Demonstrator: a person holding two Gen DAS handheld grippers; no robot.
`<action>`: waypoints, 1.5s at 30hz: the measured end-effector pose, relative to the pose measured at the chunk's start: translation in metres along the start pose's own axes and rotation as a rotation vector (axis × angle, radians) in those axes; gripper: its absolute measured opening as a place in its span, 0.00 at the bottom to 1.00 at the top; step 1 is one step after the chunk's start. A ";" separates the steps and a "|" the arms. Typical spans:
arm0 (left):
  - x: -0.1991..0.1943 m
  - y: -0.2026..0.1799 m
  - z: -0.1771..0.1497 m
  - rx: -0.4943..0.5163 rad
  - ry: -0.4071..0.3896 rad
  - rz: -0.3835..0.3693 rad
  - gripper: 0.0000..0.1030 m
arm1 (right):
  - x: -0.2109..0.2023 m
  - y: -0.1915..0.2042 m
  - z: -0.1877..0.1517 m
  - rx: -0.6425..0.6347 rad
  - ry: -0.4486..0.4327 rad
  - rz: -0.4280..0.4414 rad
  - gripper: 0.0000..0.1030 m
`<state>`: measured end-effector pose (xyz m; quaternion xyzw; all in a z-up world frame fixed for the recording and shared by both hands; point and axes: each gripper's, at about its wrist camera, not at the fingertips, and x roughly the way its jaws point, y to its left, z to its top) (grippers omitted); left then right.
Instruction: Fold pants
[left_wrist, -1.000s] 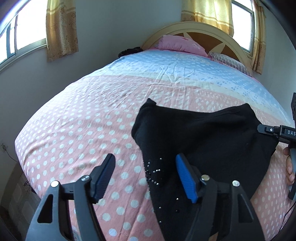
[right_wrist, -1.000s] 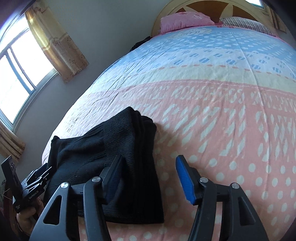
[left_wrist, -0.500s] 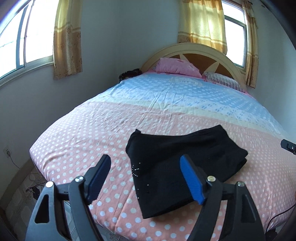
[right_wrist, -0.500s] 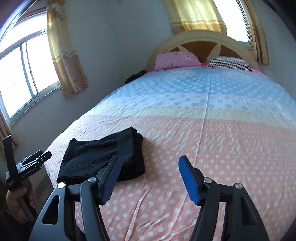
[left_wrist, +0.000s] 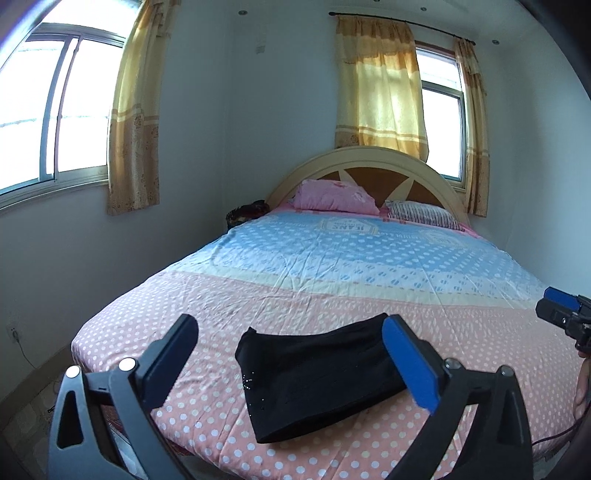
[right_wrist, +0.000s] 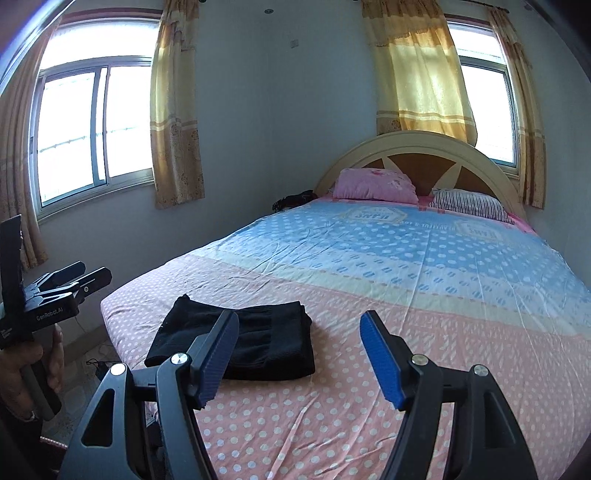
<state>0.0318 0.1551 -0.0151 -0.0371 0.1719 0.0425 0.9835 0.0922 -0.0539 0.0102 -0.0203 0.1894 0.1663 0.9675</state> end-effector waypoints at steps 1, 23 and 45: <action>-0.001 -0.002 0.000 0.004 0.000 0.002 1.00 | -0.001 0.001 0.000 -0.002 -0.002 -0.001 0.68; 0.002 -0.006 -0.006 0.005 0.009 0.009 1.00 | 0.003 0.006 -0.006 -0.007 0.004 0.013 0.68; -0.001 -0.015 -0.006 0.043 -0.009 0.025 1.00 | 0.001 0.007 -0.005 -0.017 0.001 0.002 0.68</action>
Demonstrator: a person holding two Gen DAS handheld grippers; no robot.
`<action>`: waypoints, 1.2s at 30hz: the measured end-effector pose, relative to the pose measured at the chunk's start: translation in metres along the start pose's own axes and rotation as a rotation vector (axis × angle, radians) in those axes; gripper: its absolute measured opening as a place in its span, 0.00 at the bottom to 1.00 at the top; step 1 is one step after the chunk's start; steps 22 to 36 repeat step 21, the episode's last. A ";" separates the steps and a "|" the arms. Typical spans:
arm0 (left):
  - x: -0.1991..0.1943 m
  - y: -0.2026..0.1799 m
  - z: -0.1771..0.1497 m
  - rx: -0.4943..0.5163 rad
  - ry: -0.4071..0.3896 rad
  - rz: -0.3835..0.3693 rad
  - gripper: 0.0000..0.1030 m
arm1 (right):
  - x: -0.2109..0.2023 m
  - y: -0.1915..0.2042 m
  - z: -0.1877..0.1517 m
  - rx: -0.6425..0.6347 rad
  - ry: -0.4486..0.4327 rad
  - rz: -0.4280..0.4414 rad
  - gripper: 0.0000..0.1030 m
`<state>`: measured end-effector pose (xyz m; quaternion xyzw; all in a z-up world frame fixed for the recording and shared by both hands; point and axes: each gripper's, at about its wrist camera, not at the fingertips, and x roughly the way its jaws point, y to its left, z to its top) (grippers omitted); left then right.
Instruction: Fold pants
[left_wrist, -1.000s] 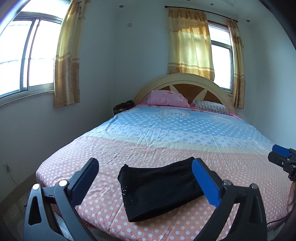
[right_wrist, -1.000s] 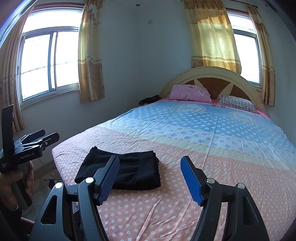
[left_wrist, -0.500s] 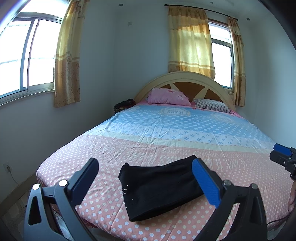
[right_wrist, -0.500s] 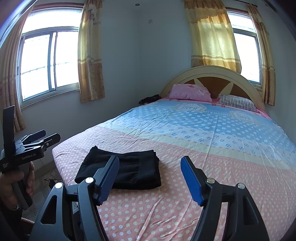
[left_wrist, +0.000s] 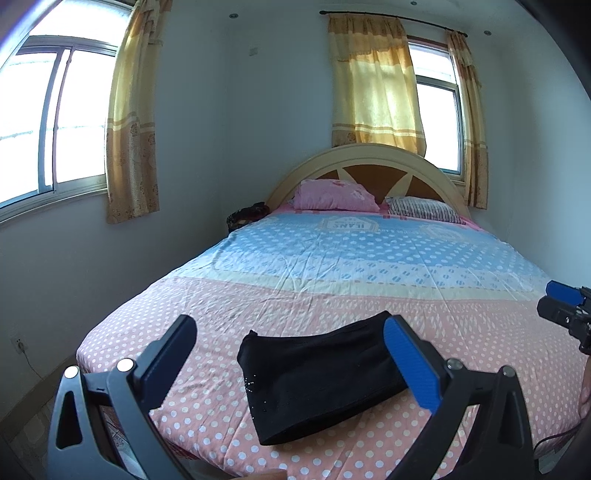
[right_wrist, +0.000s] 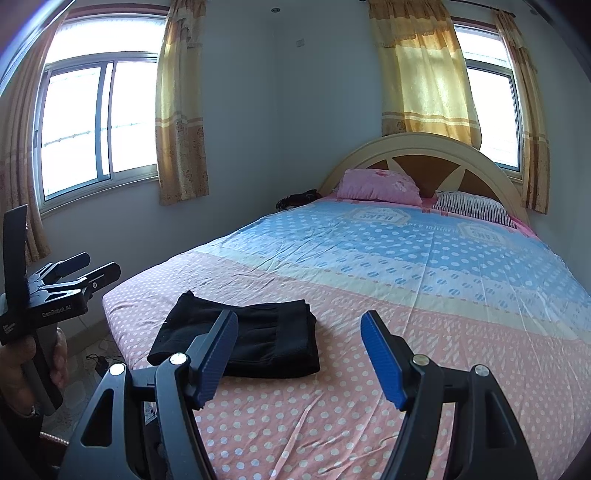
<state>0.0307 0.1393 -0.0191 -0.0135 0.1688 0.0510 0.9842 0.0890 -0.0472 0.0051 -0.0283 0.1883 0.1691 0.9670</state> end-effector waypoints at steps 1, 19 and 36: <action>0.000 -0.001 0.000 0.003 -0.001 0.005 1.00 | 0.000 0.001 0.000 -0.002 0.000 -0.001 0.68; 0.013 -0.001 -0.009 0.015 0.050 0.029 1.00 | 0.002 0.002 -0.003 -0.010 0.011 -0.003 0.68; 0.014 -0.002 -0.010 0.018 0.055 0.025 1.00 | 0.002 0.001 -0.003 -0.009 0.011 -0.003 0.68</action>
